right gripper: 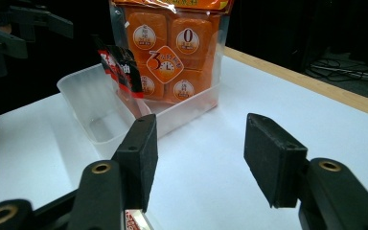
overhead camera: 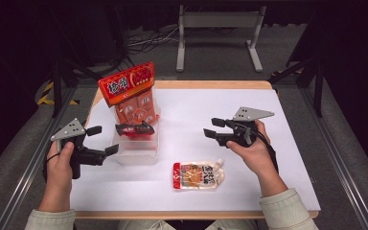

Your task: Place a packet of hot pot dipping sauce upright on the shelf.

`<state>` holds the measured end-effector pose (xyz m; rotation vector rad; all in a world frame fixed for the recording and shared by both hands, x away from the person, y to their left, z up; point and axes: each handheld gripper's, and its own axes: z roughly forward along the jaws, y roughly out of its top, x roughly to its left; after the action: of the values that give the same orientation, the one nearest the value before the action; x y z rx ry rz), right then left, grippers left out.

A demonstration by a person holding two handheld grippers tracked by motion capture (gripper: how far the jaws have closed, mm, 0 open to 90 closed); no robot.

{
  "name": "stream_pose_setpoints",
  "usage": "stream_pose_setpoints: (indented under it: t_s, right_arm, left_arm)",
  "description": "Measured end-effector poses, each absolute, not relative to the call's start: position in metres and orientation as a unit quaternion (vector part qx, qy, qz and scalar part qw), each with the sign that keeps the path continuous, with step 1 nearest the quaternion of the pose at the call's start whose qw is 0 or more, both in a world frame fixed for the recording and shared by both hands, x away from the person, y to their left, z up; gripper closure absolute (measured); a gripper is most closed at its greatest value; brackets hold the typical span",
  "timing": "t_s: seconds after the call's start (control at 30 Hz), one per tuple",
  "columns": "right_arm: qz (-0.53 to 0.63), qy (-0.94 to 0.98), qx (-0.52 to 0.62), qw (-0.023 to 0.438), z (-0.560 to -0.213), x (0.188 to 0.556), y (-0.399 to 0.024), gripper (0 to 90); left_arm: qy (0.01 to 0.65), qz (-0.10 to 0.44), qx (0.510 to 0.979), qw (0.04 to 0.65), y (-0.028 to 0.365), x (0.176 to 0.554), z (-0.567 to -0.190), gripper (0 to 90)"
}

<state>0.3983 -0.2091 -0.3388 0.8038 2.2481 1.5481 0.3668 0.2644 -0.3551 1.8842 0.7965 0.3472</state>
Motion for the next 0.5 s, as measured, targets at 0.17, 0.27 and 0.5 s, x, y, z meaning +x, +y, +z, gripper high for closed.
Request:
stream_pose_setpoints:
  t_s: [0.17, 0.27, 0.5]
  right_arm:
    - [0.538, 0.781, 0.278, 0.152, -0.342, 0.393, -0.212, 45.3]
    - [0.531, 0.785, 0.28, 0.15, -0.347, 0.389, -0.216, 43.4]
    - [0.518, 0.79, 0.295, 0.14, -0.358, 0.383, -0.221, 38.6]
  left_arm:
    - [0.332, 0.142, 0.78, 0.511, 0.264, 0.366, -0.355, 2.6]
    - [0.332, 0.143, 0.781, 0.51, 0.264, 0.366, -0.354, 2.6]
    - [0.326, 0.145, 0.784, 0.508, 0.263, 0.366, -0.354, 2.6]
